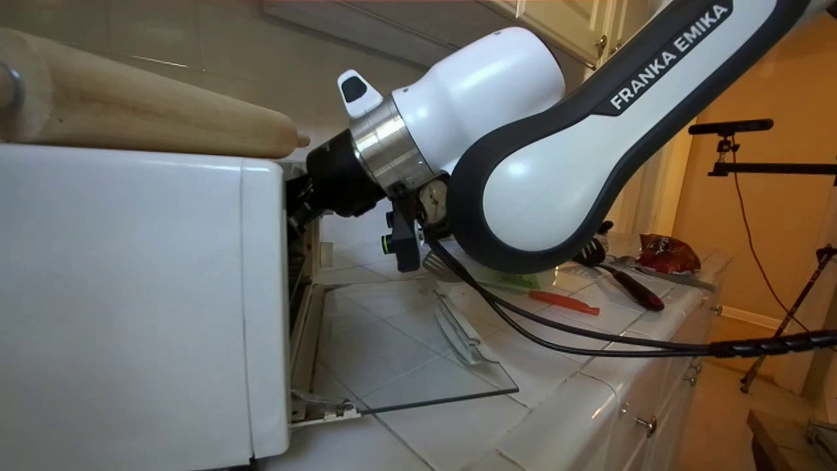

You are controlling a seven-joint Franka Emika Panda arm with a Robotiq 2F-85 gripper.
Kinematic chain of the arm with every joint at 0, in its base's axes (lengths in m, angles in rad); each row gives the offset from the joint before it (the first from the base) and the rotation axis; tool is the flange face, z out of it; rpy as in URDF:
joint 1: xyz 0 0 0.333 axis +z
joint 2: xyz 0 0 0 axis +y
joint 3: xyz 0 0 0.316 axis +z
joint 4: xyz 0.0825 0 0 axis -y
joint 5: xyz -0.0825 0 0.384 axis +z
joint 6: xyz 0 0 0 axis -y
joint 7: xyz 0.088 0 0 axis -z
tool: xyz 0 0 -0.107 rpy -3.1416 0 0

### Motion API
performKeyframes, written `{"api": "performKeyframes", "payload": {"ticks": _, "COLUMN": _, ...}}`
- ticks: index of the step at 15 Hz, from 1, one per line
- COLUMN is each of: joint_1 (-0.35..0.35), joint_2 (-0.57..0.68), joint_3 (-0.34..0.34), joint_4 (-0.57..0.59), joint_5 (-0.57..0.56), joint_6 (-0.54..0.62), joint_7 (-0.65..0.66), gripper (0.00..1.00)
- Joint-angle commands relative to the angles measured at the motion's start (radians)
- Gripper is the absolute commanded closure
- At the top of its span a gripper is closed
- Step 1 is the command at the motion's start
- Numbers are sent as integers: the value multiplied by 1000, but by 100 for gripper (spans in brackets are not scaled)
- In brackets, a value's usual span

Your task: Remove the pack of snack from the oven and put it on the plate

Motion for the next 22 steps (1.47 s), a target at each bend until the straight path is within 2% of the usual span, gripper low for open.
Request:
{"api": "performKeyframes", "payload": {"ticks": 1, "joint_1": 1, "joint_2": 44, "joint_3": -3, "joint_4": 47, "joint_5": -45, "joint_6": 38, "joint_7": 42, "gripper": 61}}
{"api": "performKeyframes", "payload": {"ticks": 6, "joint_1": 5, "joint_2": 52, "joint_3": -5, "joint_4": 54, "joint_5": -48, "joint_6": 49, "joint_7": 39, "gripper": 95}}
{"api": "performKeyframes", "payload": {"ticks": 7, "joint_1": 6, "joint_2": 50, "joint_3": -6, "joint_4": 52, "joint_5": -48, "joint_6": 50, "joint_7": 39, "gripper": 99}}
{"api": "performKeyframes", "payload": {"ticks": 15, "joint_1": 9, "joint_2": 17, "joint_3": -12, "joint_4": 17, "joint_5": -46, "joint_6": 62, "joint_7": 40, "gripper": 100}}
{"api": "performKeyframes", "payload": {"ticks": 22, "joint_1": 34, "joint_2": -87, "joint_3": -32, "joint_4": -97, "joint_5": 9, "joint_6": 64, "joint_7": -2, "gripper": 100}}
